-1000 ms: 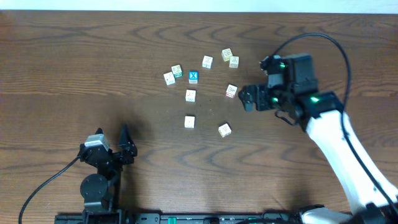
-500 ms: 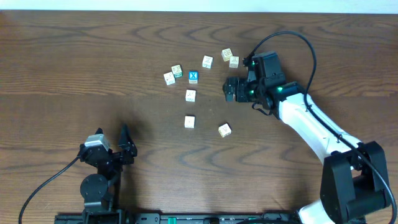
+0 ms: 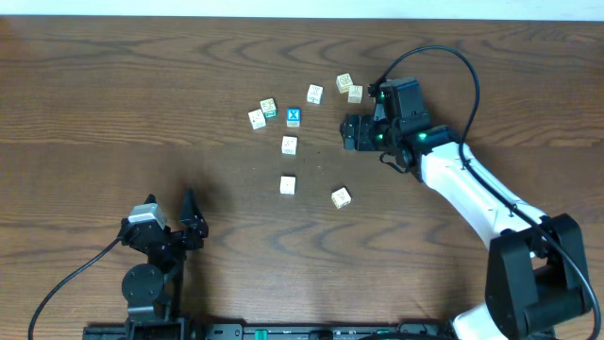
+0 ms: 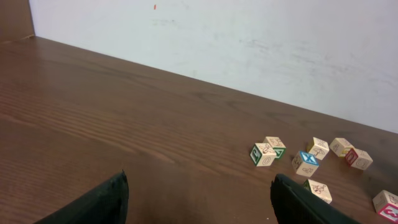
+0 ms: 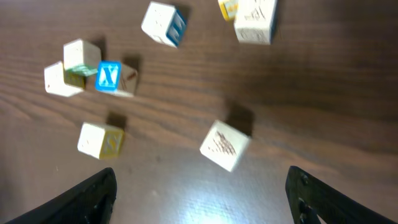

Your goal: Lift 3 blocks

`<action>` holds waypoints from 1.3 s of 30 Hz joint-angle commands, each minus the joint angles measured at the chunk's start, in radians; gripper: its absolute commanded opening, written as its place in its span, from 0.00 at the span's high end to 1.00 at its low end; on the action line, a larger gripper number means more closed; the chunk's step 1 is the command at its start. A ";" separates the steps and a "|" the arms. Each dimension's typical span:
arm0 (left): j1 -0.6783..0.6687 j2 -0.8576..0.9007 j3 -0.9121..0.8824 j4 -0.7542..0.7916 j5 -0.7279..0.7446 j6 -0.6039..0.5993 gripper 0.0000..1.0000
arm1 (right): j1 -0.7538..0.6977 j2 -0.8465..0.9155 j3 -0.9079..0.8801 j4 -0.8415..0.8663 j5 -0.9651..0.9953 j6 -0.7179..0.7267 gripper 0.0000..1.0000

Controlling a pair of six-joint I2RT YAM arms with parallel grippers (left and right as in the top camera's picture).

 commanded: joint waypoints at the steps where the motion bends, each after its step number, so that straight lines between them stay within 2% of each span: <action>1: 0.001 -0.009 -0.010 -0.044 -0.004 -0.009 0.27 | 0.032 0.066 0.000 0.023 0.043 0.062 0.15; 10: 0.001 -0.009 -0.010 -0.044 -0.004 -0.009 0.26 | 0.054 0.205 0.000 0.112 0.103 0.216 0.22; 20: 0.001 -0.009 -0.010 -0.044 -0.004 -0.009 0.26 | 0.062 0.222 0.000 0.169 0.233 0.381 0.33; 30: 0.001 -0.009 -0.010 -0.044 -0.004 -0.009 0.26 | 0.080 0.222 -0.001 0.142 0.238 0.375 0.35; 39: 0.001 -0.009 -0.010 -0.044 -0.004 -0.009 0.26 | 0.101 0.222 -0.001 0.116 0.262 0.254 0.39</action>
